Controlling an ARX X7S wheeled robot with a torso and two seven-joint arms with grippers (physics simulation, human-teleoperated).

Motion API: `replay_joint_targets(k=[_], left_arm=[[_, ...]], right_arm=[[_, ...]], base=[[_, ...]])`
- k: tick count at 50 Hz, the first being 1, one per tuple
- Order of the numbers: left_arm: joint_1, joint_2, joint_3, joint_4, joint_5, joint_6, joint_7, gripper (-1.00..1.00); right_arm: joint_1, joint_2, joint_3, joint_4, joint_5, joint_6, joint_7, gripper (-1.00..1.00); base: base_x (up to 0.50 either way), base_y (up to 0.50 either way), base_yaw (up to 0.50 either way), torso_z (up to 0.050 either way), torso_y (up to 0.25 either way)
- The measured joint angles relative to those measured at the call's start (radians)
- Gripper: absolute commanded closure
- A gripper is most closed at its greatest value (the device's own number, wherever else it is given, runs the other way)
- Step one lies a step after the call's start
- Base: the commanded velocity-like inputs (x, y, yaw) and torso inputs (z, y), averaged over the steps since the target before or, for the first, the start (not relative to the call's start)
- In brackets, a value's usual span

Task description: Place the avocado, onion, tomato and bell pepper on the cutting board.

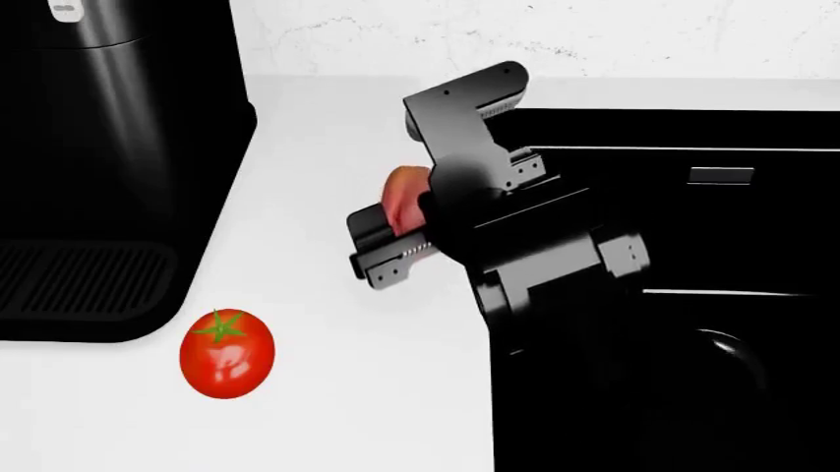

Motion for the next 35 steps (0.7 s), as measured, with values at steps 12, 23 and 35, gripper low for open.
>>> replay_joint_targets(k=[12,23,35], left_arm=[[0.011,-0.008,-0.003,0.003,-0.013,0.008,-0.01,-1.0],[0.018,-0.013,-0.005,0.005,-0.023,0.017,-0.019,-1.0],[0.039,-0.02,-0.01,0.011,-0.029,0.031,-0.022,-1.0]], right_arm=[[-0.024,0.0,-0.034,0.0,0.034,-0.055,0.02,-1.0],[-0.056,0.0,-0.06,-0.007,0.057,-0.138,0.048,-1.0],[-0.106,0.0,-0.083,-0.01,0.076,-0.231,0.091,-1.0]], base=[[0.0,0.0,0.0,0.0,0.0],[0.0,0.0,0.0,0.0,0.0],[0.0,0.0,0.0,0.0,0.0]])
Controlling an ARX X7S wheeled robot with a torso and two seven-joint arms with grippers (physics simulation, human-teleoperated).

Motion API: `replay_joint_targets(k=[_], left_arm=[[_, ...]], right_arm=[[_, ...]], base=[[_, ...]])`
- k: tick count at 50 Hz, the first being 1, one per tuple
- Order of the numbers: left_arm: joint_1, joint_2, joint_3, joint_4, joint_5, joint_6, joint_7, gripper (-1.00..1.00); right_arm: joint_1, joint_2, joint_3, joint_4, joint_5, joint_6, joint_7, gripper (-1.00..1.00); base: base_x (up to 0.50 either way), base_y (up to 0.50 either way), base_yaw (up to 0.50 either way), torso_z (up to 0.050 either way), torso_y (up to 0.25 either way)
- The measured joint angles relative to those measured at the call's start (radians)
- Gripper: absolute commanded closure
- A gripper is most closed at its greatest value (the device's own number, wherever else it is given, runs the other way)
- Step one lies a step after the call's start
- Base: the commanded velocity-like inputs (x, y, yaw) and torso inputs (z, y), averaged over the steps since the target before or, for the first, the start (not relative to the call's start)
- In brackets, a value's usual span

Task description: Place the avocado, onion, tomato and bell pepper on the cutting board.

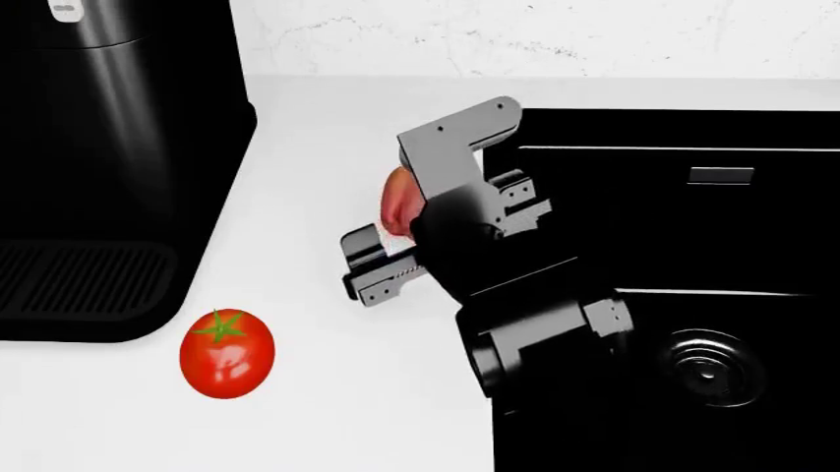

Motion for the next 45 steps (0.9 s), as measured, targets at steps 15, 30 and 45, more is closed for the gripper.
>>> replay_joint_targets(k=[15,30,45], left_arm=[[0.019,-0.014,-0.006,0.009,-0.011,0.011,-0.006,-1.0],[0.015,-0.021,0.002,0.01,-0.03,0.013,-0.018,-1.0],[0.015,-0.029,0.017,0.01,-0.035,0.019,-0.015,-1.0]], right_arm=[[-0.02,0.002,-0.011,0.006,0.019,-0.047,0.043,1.0],[0.043,0.02,0.014,-0.013,-0.031,0.001,0.026,1.0],[0.122,0.313,0.075,-0.605,0.064,0.213,0.256,1.0]], base=[[0.0,0.0,0.0,0.0,0.0],[0.0,0.0,0.0,0.0,0.0],[0.0,0.0,0.0,0.0,0.0]])
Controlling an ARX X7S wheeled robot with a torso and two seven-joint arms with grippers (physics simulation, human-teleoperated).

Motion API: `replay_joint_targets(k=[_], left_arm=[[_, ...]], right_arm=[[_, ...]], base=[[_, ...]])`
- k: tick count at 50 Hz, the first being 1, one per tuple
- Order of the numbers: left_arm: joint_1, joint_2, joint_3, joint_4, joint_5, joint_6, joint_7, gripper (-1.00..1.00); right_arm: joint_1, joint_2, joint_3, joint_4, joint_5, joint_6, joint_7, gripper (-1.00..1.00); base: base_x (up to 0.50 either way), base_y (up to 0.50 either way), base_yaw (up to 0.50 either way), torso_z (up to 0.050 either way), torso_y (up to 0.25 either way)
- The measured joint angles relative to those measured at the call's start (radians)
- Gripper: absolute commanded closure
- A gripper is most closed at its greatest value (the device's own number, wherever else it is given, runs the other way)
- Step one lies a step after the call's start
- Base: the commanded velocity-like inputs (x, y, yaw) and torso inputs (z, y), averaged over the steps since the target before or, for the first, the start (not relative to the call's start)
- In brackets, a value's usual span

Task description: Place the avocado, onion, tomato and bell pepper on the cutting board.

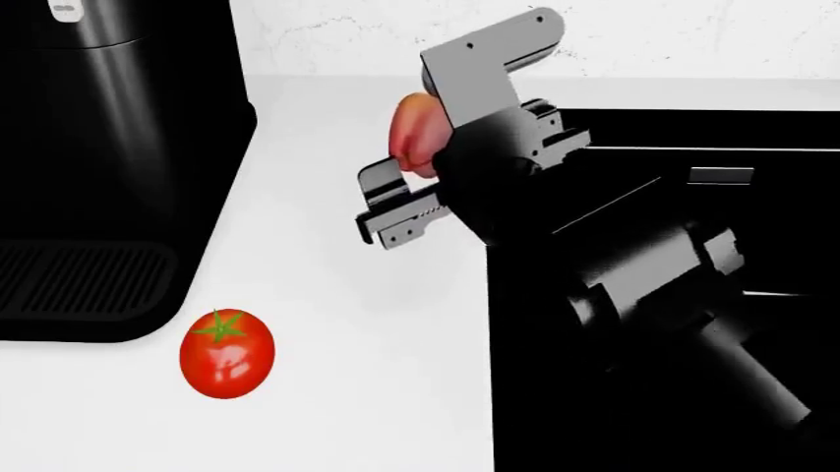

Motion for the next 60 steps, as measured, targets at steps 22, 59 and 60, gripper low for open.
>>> replay_joint_targets(k=[22,59,60], left_arm=[[-0.104,-0.033,0.049,-0.044,-0.245,-0.027,-0.129,-1.0],[-0.321,-0.053,0.337,-0.186,-0.649,-0.061,-0.257,-1.0],[-0.317,-0.051,0.34,-0.187,-0.649,-0.062,-0.254,-1.0]], right_arm=[[0.142,0.332,0.129,-0.563,0.204,0.189,0.33,1.0],[0.41,0.409,0.179,-0.613,0.24,0.38,0.387,1.0],[0.414,0.408,0.179,-0.608,0.237,0.382,0.384,1.0]], base=[[0.0,0.0,0.0,0.0,0.0],[0.0,0.0,0.0,0.0,0.0],[0.0,0.0,0.0,0.0,0.0]])
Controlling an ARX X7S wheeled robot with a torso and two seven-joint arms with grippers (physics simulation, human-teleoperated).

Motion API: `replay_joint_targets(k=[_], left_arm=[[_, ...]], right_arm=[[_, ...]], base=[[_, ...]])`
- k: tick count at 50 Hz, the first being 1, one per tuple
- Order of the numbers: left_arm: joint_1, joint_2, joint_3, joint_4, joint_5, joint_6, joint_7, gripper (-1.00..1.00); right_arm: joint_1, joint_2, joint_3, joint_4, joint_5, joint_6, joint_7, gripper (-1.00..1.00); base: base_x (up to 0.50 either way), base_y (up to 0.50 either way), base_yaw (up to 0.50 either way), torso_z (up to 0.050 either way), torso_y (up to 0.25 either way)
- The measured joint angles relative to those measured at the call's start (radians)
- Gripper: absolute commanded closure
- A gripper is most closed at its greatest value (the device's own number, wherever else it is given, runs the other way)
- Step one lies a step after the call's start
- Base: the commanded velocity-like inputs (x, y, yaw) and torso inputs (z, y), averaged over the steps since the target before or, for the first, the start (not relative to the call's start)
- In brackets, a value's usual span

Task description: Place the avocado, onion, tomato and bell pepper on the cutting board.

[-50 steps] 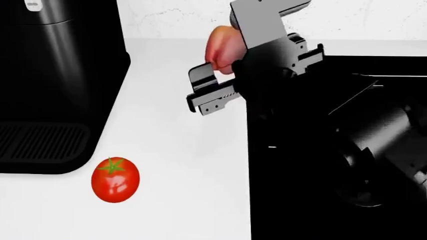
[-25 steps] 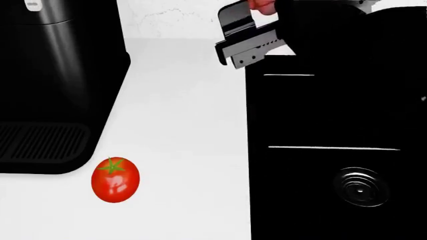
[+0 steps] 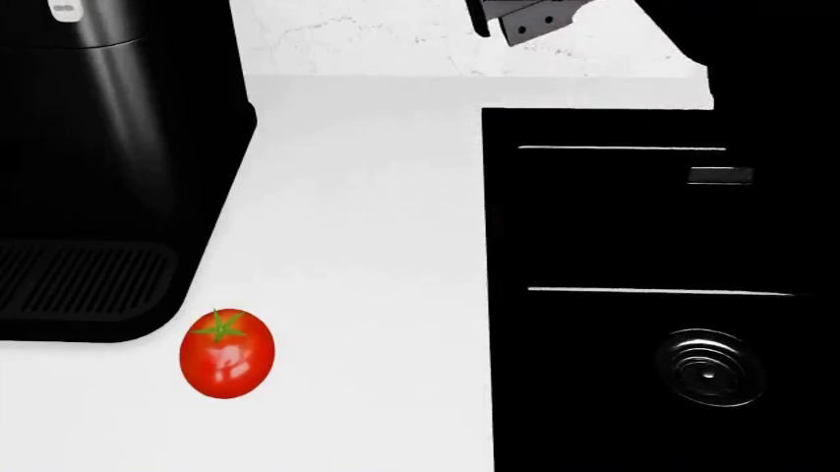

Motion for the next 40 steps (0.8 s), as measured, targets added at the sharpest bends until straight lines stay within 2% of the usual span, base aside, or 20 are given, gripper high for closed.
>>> replay_joint_targets(k=[14,29,40], left_arm=[[0.034,0.023,0.079,-0.017,-0.052,0.017,-0.014,-1.0],[-0.056,0.03,0.23,-0.012,-0.244,0.075,-0.127,-1.0],[-0.071,0.063,0.285,-0.038,-0.248,0.063,-0.131,-1.0]], right_arm=[[0.054,-0.026,-0.006,0.057,-0.043,0.018,-0.043,1.0],[0.071,-0.033,-0.021,0.071,-0.087,0.024,-0.064,1.0],[0.074,-0.034,-0.026,0.077,-0.103,0.029,-0.071,1.0]], base=[[0.0,0.0,0.0,0.0,0.0],[0.0,0.0,0.0,0.0,0.001],[0.0,0.0,0.0,0.0,0.0]])
